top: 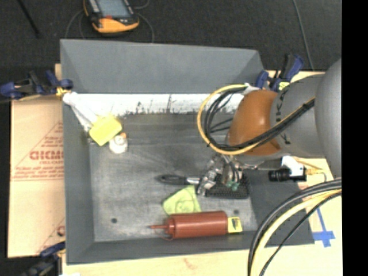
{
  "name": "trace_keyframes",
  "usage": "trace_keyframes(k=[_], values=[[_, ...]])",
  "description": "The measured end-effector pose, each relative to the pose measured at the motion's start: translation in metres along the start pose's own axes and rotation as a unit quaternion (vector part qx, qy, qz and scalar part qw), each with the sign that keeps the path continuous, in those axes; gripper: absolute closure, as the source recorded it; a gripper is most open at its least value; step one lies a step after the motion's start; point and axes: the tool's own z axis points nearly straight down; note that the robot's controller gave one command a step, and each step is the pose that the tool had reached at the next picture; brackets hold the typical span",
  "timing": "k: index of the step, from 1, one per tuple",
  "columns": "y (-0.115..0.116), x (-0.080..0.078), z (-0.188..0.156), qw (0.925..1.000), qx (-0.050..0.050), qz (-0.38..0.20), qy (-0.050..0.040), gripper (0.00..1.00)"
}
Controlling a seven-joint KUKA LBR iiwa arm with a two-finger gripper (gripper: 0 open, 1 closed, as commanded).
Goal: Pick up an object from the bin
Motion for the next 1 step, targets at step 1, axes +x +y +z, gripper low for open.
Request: trace_keyframes(k=[1], values=[[0.0, 0.0001, 0.0, 1.0, 0.0, 0.0, 0.0001, 1.0]])
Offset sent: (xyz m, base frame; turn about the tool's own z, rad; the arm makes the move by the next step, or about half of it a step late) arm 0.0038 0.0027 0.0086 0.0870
